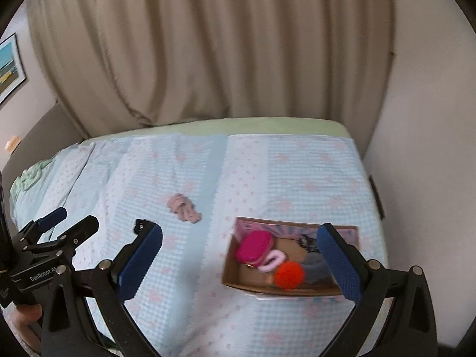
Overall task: Organize soft objects
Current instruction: 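Move both tools back toward the remaining items on the bed, then grasp the black scrunchie with the left tool while the right tool grasps the pink sock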
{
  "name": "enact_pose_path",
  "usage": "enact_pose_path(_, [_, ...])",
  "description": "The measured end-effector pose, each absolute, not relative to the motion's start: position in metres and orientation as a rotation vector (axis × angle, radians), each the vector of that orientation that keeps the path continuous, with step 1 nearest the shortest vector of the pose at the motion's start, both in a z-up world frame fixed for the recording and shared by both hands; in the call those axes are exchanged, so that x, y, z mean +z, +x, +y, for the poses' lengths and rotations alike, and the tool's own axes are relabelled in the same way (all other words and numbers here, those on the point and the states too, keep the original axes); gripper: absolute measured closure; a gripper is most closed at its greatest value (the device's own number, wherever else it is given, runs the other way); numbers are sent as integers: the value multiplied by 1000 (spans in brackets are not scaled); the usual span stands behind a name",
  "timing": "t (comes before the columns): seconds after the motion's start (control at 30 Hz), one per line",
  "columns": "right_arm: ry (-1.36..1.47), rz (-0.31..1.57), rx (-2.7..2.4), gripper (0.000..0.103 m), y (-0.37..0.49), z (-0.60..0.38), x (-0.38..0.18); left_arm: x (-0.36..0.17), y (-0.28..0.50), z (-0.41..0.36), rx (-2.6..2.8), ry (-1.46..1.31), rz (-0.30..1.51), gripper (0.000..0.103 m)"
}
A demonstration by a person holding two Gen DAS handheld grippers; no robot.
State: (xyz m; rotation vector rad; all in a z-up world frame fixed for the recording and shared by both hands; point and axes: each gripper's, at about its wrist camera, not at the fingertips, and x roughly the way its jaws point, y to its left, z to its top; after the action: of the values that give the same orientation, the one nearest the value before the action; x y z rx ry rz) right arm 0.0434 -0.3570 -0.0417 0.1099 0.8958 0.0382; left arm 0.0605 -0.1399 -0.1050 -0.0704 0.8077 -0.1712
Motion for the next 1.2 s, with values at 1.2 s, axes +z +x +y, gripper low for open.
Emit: enact_pose_path(1.2, [-39, 1089, 276, 4, 303, -143, -390, -450, 236, 14, 92, -213, 1023, 20])
